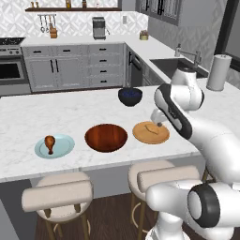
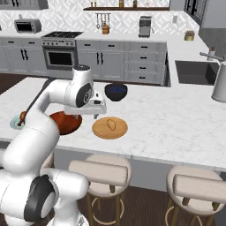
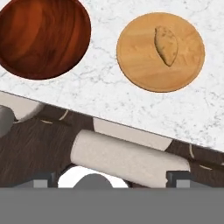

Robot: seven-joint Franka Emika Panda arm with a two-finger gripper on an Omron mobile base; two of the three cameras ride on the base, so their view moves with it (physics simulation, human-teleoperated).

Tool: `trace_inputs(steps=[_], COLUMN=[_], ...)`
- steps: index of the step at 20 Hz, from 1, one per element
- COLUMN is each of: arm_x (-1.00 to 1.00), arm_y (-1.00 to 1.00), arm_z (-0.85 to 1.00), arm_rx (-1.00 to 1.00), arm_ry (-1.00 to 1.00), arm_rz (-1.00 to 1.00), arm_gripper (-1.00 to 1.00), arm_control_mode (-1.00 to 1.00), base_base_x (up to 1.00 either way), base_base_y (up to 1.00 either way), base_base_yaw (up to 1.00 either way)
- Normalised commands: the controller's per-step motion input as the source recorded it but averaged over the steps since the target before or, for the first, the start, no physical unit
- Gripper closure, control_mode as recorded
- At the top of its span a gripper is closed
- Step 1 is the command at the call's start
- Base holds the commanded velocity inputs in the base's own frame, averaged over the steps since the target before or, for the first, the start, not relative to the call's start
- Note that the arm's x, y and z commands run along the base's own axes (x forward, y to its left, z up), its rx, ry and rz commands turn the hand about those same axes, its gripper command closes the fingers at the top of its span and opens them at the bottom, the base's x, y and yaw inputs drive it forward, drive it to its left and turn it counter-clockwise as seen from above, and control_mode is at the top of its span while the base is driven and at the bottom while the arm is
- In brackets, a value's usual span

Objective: Pick the chicken drumstick and potato from their plates and place them in the bowl. Then put the bowl in the fridge.

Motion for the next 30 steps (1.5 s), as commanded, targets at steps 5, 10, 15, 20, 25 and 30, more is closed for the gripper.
trace_inputs(steps=[5,10,15,20,25,30], arm_x=[1.00,0.53,0.64,0.64,0.55,0.48], arm_y=[-0.08,-0.40,-0.07,-0.05,-0.16,-0.04], arm_z=[-0.60,-0.34,-0.48,-0.47,-0.28,-0.23], arm_rx=[-0.01,-0.02,-0.10,0.00,0.00,0.00], arm_ry=[0.12,-0.01,0.00,0.00,0.00,0.01], arm_rz=[0.13,0.05,0.00,0.00,0.00,0.00], arm_gripper=[-1.00,-1.00,-1.00,-1.00,-1.00,-1.00], arm_control_mode=[-1.00,-1.00,-1.00,-1.00,-1.00,-1.00], base_base_x=[0.00,0.00,0.00,0.00,0.00,0.00], base_base_y=[0.00,0.00,0.00,0.00,0.00,0.00], base_base_yaw=[0.00,0.00,0.00,0.00,0.00,0.00])
